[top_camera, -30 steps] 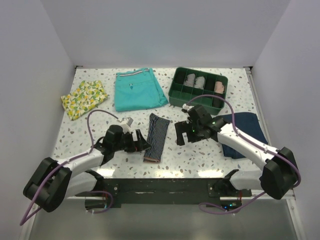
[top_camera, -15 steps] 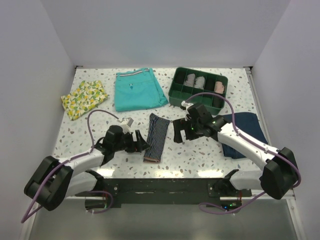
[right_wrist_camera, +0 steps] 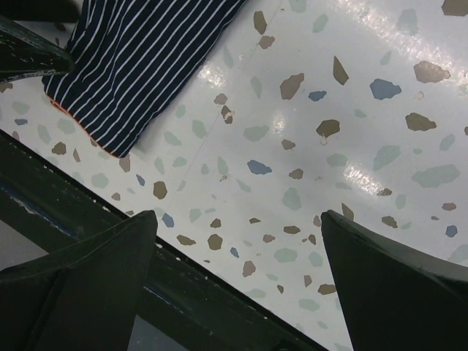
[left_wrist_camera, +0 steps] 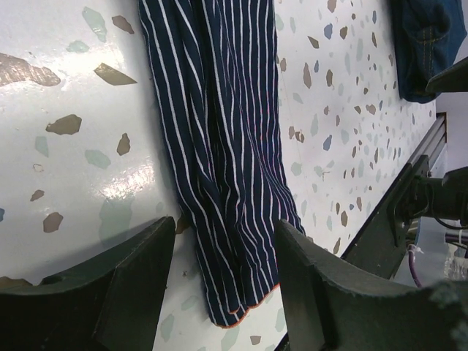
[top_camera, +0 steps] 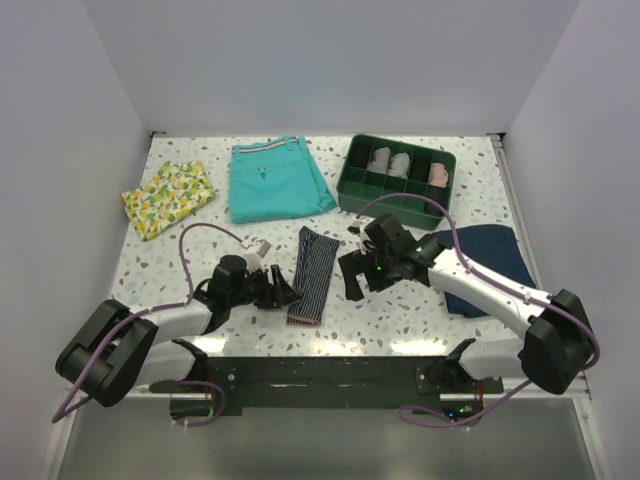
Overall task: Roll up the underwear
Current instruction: Roll the underwear to the center of the board.
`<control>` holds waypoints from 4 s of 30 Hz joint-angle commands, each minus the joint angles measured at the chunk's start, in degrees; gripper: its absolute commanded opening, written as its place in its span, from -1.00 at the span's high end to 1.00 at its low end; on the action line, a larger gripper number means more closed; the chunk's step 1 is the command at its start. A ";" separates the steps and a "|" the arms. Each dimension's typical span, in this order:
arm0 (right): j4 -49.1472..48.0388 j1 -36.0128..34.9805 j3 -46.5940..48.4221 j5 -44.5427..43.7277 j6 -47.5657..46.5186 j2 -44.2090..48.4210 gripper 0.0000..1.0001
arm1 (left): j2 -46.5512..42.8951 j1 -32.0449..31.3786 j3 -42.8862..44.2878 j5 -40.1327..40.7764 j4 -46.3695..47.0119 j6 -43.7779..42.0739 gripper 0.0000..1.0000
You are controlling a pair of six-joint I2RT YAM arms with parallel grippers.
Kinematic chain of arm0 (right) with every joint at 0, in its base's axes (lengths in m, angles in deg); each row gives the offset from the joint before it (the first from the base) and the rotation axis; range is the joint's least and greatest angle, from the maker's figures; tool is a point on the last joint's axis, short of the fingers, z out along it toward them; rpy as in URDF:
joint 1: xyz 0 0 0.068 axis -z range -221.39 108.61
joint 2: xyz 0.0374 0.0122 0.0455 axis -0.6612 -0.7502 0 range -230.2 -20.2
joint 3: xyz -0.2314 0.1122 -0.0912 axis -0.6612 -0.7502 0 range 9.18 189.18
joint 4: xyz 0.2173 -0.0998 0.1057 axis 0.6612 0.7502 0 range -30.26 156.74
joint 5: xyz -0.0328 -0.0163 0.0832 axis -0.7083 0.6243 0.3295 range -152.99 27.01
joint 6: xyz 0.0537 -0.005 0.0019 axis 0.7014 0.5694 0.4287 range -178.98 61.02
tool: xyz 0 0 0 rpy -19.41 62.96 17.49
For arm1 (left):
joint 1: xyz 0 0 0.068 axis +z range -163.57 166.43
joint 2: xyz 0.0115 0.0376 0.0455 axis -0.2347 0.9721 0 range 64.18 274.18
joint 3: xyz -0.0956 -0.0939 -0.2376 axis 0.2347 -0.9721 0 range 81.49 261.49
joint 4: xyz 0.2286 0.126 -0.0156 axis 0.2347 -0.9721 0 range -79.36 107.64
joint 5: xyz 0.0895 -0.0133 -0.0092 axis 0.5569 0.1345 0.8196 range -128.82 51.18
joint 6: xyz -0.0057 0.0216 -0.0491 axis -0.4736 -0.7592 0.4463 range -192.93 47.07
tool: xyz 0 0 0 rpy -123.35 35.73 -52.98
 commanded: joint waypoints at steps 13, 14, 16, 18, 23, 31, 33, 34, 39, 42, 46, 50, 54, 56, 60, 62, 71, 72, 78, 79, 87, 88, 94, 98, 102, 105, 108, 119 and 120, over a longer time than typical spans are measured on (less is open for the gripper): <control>-0.15 -12.25 7.60 -10.34 -2.34 -4.95 -0.97 | 7.79 -2.89 -1.99 2.17 -13.01 0.75 -0.08; 0.11 -12.34 7.87 -10.25 -2.69 -4.60 -0.97 | 8.06 -2.98 -2.17 2.17 -12.39 1.02 -0.02; 0.38 -12.51 7.96 -9.99 -3.22 -4.25 -0.97 | 9.02 -3.06 -2.08 2.08 -11.51 1.37 0.05; 0.73 -13.21 8.05 -9.81 -4.18 -3.99 -0.97 | 9.72 -3.06 -1.82 2.17 -11.07 1.46 0.15; 1.08 -16.55 8.22 -10.42 -7.17 -3.99 -0.97 | 10.34 -3.06 -1.29 2.69 -11.15 1.55 0.43; -1.55 -27.18 8.22 -19.83 -11.74 -5.91 -0.90 | 12.45 -3.06 3.19 4.54 -16.86 -1.18 0.80; -2.16 -29.29 8.74 -21.93 -12.53 -6.97 -0.83 | 13.68 -3.06 4.16 4.10 -17.22 -1.62 0.85; -2.25 -29.91 9.62 -22.29 -13.49 -7.67 -0.80 | 13.95 -3.06 4.25 4.01 -17.22 -1.71 0.86; -3.92 -33.60 11.47 -23.53 -16.22 -12.51 -0.67 | 15.26 -3.06 5.13 3.84 -18.36 -3.02 0.87; -5.41 -34.92 12.09 -23.44 -18.23 -15.32 -0.61 | 16.05 -3.06 5.57 3.40 -18.98 -3.55 0.89; -6.39 -35.89 12.35 -24.40 -20.09 -18.40 -0.59 | 17.37 -3.06 6.00 2.87 -19.24 -4.25 0.92; -7.88 -36.42 12.09 -24.40 -21.15 -19.72 -0.58 | 19.57 -3.06 5.92 2.26 -18.80 -4.87 0.94; -8.93 -36.68 11.83 -25.81 -21.59 -21.12 -0.58 | 20.10 -3.06 5.92 1.73 -18.10 -4.87 0.94; -9.02 -36.68 11.74 -26.60 -21.68 -22.35 -0.57 | 20.10 -3.06 6.01 1.64 -18.01 -5.04 0.94; -9.81 -36.68 11.12 -28.35 -21.76 -24.29 -0.39 | 20.10 -3.06 6.09 1.47 -18.01 -5.13 0.94; -10.08 -36.68 10.68 -28.79 -21.67 -25.16 -0.30 | 20.10 -3.06 6.09 1.29 -17.92 -5.22 0.94; -9.38 -36.68 9.63 -30.82 -21.15 -27.71 -0.15 | 19.13 -3.06 5.57 1.20 -17.75 -5.13 0.95; -9.29 -36.68 9.63 -31.17 -21.06 -28.06 -0.14 | 18.96 -3.06 5.57 1.20 -17.75 -5.13 0.95; -9.81 -36.68 8.84 -31.79 -20.27 -28.95 -0.02 | 18.69 -2.98 5.39 1.20 -17.75 -5.05 0.95; -10.08 -36.68 8.58 -31.96 -20.18 -28.95 -0.02 | 18.69 -2.98 5.39 1.20 -17.75 -5.05 0.95; -12.45 -36.68 7.43 -31.96 -19.30 -29.48 0.26 | 18.26 -2.89 5.22 1.82 -17.92 -4.87 0.95; -12.62 -36.68 7.34 -31.53 -19.30 -29.21 0.27 | 18.08 -2.89 5.30 1.90 -18.01 -4.87 0.95; -14.38 -36.68 7.08 -28.63 -19.56 -27.72 0.40 | 16.33 -2.19 5.30 3.31 -18.89 -4.52 0.95; -14.73 -36.68 7.61 -26.70 -19.30 -27.63 0.44 | 13.60 -1.48 5.48 4.80 -20.64 -3.99 0.84; -14.74 -36.60 8.04 -25.28 -18.51 -26.84 0.48 | 9.21 -0.52 6.18 7.70 -23.63 -3.20 0.50; -14.91 -36.59 8.31 -24.58 -18.34 -26.05 0.49 | 5.08 0.54 6.80 11.04 -28.28 -2.15 0.17; -14.74 -36.51 8.66 -24.05 -18.16 -25.52 0.49 | 0.87 1.59 7.50 14.38 -31.35 -0.83 -0.15; -15.26 -33.44 9.45 -14.92 -14.91 -21.13 0.51 | -10.57 2.82 8.29 26.58 -41.47 5.06 -0.29; -15.18 -32.13 10.06 -13.69 -14.65 -20.34 0.51 | -12.14 2.82 8.47 27.30 -43.39 5.15 -0.29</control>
